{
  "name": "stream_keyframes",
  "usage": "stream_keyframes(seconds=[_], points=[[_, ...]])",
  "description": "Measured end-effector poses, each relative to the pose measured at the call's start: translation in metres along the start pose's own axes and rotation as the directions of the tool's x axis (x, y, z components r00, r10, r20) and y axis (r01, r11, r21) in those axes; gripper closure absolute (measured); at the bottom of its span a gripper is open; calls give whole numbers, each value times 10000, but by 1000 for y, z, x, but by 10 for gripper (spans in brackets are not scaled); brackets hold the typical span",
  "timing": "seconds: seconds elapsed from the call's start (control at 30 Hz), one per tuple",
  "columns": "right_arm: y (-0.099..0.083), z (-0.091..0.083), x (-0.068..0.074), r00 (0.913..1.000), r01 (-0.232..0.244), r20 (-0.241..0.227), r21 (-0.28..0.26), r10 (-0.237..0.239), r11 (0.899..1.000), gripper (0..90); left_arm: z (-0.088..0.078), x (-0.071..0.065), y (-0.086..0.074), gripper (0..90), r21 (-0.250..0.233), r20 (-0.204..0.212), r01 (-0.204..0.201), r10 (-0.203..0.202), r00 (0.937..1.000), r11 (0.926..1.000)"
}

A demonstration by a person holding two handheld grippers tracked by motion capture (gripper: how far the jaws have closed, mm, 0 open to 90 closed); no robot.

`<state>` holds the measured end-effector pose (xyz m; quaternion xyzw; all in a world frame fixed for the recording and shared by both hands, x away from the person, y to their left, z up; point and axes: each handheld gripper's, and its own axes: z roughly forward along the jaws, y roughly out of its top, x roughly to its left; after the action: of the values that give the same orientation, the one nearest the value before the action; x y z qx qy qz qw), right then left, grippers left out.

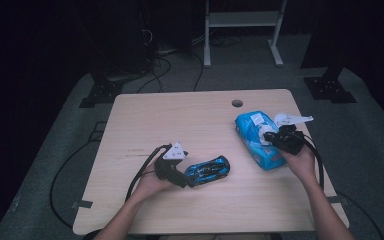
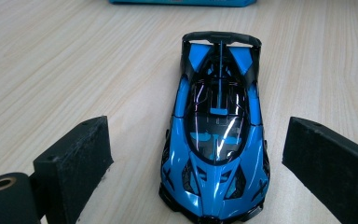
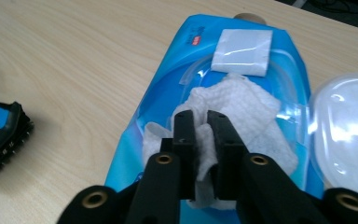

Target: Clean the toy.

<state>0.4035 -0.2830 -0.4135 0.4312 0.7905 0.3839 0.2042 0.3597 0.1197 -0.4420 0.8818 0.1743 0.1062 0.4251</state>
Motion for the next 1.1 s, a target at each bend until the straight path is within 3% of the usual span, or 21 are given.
stream_keyframes(seconds=[0.2, 0.3, 0.4, 0.47, 0.53, 0.57, 0.6, 0.63, 0.67, 0.7, 0.73, 0.77, 0.8, 0.83, 0.87, 0.93, 0.97, 1.0, 1.03, 1.07, 1.1], points=[[5, -25, 0, 9999, -81, -109, -923, 71, 9957, 842, -1, 4, -1, 72, -78, -76, 168, -168, 9998, 9998], [10, -47, 5, 9988, -227, -474, -1662, 150, 9858, 842, -1, 4, -2, 73, -138, -20, 200, -200, 9998, 9997], [13, -55, 9, 9976, -262, -687, -1956, 130, 9803, 842, -1, 4, -1, 73, -140, -8, 161, -162, 9999, 9998], [15, -64, 19, 9953, -105, -961, -2275, -117, 9737, 843, -1, 3, 0, 73, -180, -10, 160, -160, 9999, 9997], [20, -77, 37, 9906, 215, -1248, -2686, -569, 9630, 842, 0, 2, 0, 73, -158, 41, 118, -117, 9999, 9998], [21, -80, 44, 9854, 256, -1546, -2819, -717, 9591, 842, 0, 2, 0, 73, -60, 29, 29, -29, 10000, 10000], [21, -80, 44, 9854, 256, -1546, -2819, -717, 9591, 842, 0, 2, 0, 73, -60, 29, 29, -29, 10000, 10000], [24, -85, 62, 9780, 610, -1747, -2817, -1137, 9576, 842, 0, 1, 0, 73, -106, 45, 35, -34, 10000, 9999], [24, -85, 62, 9780, 610, -1747, -2817, -1137, 9576, 842, 0, 1, 0, 72, -106, 45, 35, -34, 10000, 9999], [23, -86, 75, 9678, 704, -2121, -2882, -1353, 9550, 842, -1, 1, 1, 73, -153, 131, 98, -96, 9999, 9998], [23, -86, 75, 9678, 704, -2121, -2882, -1353, 9550, 842, -1, 1, 1, 72, -153, 131, 98, -96, 9999, 9998], [22, -83, 93, 9526, 903, -2563, -2767, -1641, 9567, 841, -1, 0, 1, 72, -196, 256, 124, -119, 9996, 9997], [22, -83, 93, 9526, 903, -2563, -2767, -1641, 9567, 841, -1, 0, 1, 72, -196, 256, 124, -119, 9996, 9997], [20, -78, 107, 9374, 1136, -2947, -2459, -1859, 9626, 840, -1, -1, 2, 72, -183, 292, -32, 37, 9996, 9998], [20, -78, 107, 9374, 1136, -2947, -2459, -1859, 9626, 840, -1, -1, 2, 73, -183, 292, -32, 37, 9996, 9998], [19, -73, 123, 9178, 1349, -3430, -2048, -2002, 9695, 840, 0, -2, 2, 73, -186, 386, -22, 29, 9993, 9998], [19, -73, 123, 9178, 1349, -3430, -2048, -2002, 9695, 840, 0, -2, 2, 73, -153, 413, -61, 68, 9991, 9999], [19, -72, 126, 9112, 1311, -3621, -1969, -1963, 9716, 839, 1, -3, 2, 73, -134, 412, -105, 110, 9991, 9999], [21, -70, 131, 8916, 1226, -4107, -1860, -1905, 9749, 838, 1, -3, 1, 72, -47, 494, -91, 93, 9987, 9999], [21, -70, 131, 8916, 1226, -4107, -1860, -1905, 9749, 838, 1, -3, 1, 72, -47, 494, -91, 93, 9987, 9999], [24, -64, 135, 8741, 1144, -4541, -1529, -1726, 9816, 837, 1, -3, 1, 72, -7, 516, -129, 129, 9986, 9999]])
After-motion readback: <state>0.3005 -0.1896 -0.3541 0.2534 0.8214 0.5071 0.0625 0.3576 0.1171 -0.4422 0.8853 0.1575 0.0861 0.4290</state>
